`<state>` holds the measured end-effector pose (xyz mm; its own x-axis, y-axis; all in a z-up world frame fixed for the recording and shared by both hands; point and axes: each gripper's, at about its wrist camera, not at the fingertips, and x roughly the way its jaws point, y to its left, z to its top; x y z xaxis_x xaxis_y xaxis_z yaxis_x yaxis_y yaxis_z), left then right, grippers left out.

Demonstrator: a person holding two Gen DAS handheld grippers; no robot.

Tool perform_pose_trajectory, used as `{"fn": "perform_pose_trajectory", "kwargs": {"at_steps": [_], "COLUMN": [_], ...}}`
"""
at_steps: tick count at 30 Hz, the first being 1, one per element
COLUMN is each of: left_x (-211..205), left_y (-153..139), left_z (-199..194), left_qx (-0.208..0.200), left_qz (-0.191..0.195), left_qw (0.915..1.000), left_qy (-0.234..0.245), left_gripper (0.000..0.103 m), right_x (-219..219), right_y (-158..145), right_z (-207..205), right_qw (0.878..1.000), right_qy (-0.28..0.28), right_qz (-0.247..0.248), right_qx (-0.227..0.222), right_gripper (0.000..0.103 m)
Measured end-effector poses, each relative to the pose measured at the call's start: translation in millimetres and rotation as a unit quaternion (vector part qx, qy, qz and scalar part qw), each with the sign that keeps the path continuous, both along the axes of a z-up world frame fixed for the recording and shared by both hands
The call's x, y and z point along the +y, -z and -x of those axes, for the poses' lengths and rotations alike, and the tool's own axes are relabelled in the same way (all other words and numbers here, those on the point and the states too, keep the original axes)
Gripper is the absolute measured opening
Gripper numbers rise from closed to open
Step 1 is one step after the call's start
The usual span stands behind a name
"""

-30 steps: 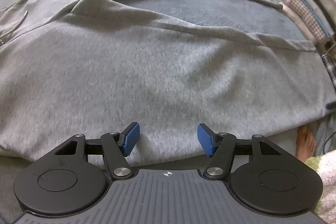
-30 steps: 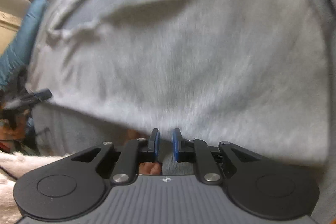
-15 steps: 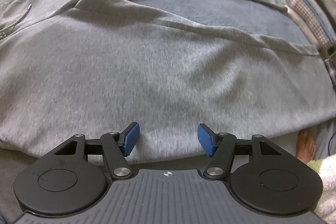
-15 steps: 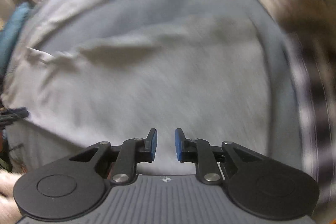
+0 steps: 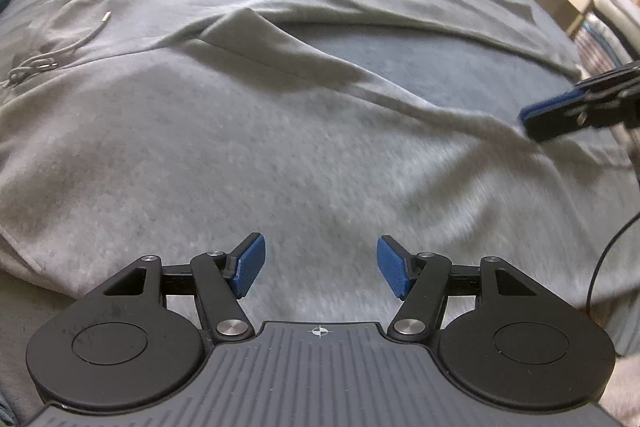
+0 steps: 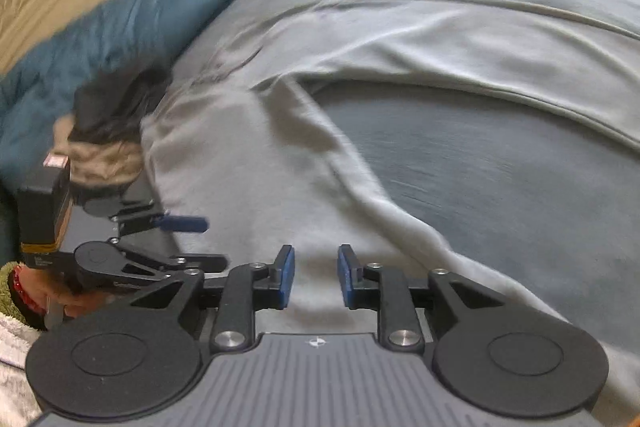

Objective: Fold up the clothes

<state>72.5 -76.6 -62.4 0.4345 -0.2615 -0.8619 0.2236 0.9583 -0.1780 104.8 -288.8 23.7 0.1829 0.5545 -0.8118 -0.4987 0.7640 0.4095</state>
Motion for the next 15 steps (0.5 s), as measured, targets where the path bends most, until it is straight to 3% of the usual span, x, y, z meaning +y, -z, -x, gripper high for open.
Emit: {"fn": "perform_pose_trajectory", "kwargs": {"at_steps": [3, 7, 11, 13, 15], "left_x": [6.4, 16.7, 29.2, 32.7, 31.3], "left_y": [2.6, 4.2, 19.8, 24.1, 24.4], "left_z": [-5.9, -11.4, -22.7, -23.1, -22.9], "left_qx": [-0.010, -0.042, -0.021, -0.023, -0.026], "left_qz": [-0.004, -0.026, -0.029, -0.021, -0.019], "left_qw": [0.9996, 0.9972, 0.9963, 0.9963, 0.9968], "left_qy": [-0.027, -0.057, -0.079, -0.080, -0.073], "left_gripper": [0.062, 0.063, 0.066, 0.069, 0.078], "right_x": [24.0, 30.6, 31.1, 32.0, 29.7], "right_y": [5.1, 19.9, 48.8, 66.1, 70.6], "right_z": [-5.8, -4.1, -2.5, -1.2, 1.4], "right_qw": [0.999, 0.999, 0.999, 0.996, 0.996], "right_qy": [-0.026, -0.007, 0.023, 0.033, 0.040], "right_qz": [0.020, 0.029, 0.043, 0.074, 0.072], "right_qx": [-0.003, -0.021, 0.007, 0.021, 0.023], "right_gripper": [0.030, 0.030, 0.030, 0.030, 0.030]}}
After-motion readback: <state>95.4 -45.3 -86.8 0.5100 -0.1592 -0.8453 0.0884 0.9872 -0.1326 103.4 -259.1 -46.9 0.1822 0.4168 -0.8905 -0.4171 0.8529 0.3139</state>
